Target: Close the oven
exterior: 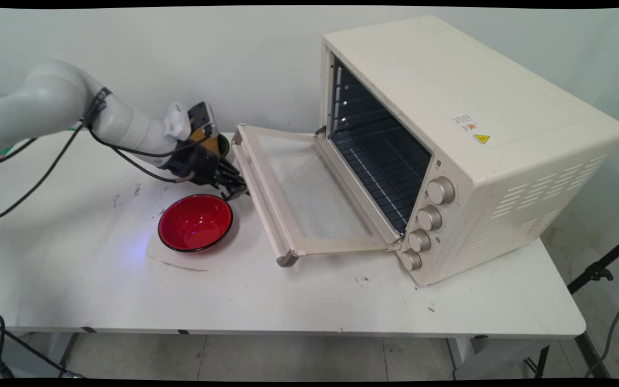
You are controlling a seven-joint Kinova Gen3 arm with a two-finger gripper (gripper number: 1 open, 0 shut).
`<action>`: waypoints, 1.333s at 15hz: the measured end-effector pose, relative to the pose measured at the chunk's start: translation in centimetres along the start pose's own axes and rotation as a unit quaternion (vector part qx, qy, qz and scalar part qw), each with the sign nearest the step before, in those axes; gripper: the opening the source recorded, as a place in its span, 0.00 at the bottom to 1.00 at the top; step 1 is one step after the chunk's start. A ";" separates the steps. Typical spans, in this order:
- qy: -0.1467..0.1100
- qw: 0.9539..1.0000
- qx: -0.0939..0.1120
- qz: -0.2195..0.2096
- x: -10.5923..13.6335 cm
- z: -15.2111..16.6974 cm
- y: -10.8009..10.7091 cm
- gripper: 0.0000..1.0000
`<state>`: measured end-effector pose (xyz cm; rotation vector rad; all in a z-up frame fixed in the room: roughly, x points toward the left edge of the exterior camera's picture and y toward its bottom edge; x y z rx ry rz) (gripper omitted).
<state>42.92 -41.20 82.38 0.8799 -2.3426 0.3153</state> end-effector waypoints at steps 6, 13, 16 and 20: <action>0.018 1.000 0.002 -0.006 0.1 2.3 0.1 0.00; 0.040 0.999 0.007 -0.016 1.6 2.6 0.5 0.00; 0.047 0.998 0.011 -0.025 2.6 1.8 0.7 0.00; 0.057 0.998 0.012 -0.031 4.6 1.1 1.1 0.00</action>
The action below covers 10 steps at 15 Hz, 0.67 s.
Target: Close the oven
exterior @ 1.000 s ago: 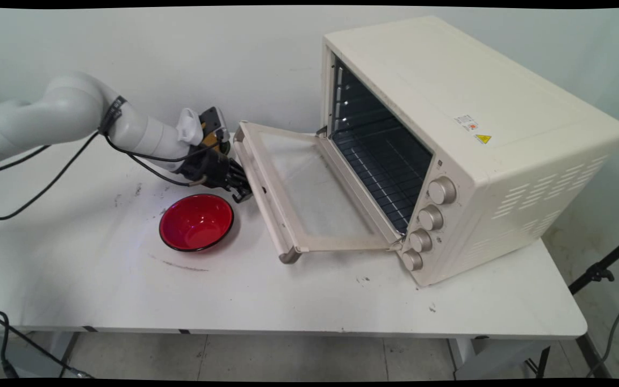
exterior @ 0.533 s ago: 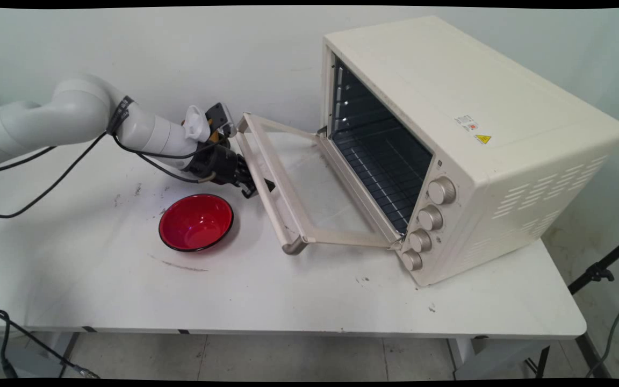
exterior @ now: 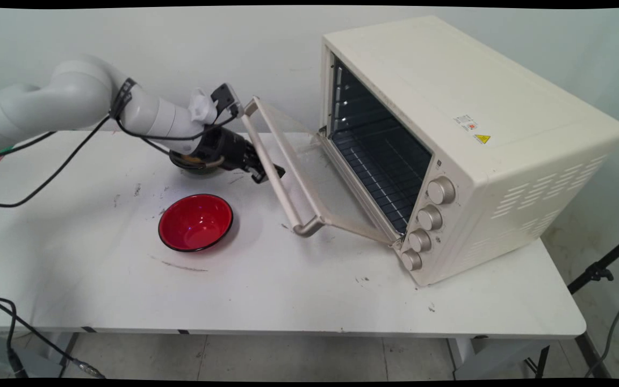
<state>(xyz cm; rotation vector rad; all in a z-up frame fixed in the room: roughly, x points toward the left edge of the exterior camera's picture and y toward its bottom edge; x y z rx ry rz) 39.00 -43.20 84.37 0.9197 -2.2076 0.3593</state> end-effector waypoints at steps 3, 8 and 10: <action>0.009 1.000 0.002 -0.004 2.1 -0.3 0.3 0.00; 0.026 1.000 0.007 -0.013 5.7 -0.7 0.7 0.00; 0.032 0.999 0.008 -0.016 6.8 -0.8 0.8 0.00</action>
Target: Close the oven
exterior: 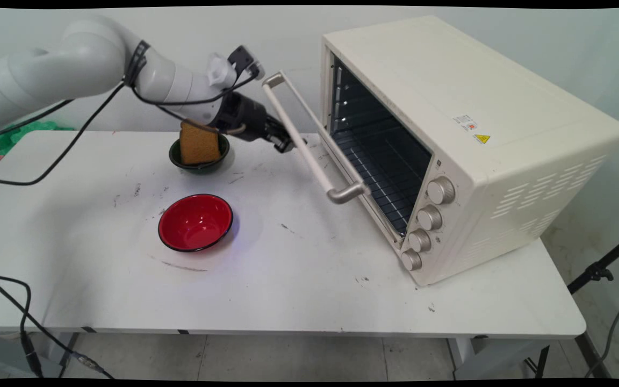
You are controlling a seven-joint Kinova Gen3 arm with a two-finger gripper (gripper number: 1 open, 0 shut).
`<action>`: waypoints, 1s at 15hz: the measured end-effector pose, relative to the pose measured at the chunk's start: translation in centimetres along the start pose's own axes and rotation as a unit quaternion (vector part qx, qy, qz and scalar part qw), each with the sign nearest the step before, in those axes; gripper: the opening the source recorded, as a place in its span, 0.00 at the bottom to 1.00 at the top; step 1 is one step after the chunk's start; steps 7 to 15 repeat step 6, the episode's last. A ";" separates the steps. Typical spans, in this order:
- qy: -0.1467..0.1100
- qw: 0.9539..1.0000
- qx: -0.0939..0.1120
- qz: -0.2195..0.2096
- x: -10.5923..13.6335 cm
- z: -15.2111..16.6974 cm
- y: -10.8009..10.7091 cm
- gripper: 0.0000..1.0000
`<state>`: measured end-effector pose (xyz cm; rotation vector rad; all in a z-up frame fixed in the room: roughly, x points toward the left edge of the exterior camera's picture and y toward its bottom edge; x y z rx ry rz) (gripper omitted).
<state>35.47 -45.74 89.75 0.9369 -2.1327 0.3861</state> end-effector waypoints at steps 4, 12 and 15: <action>0.013 1.000 0.000 -0.003 2.3 0.0 0.3 0.00; 0.020 1.000 -0.001 -0.004 3.5 0.0 0.5 0.00; 0.020 1.000 -0.001 -0.004 3.5 0.0 0.5 0.00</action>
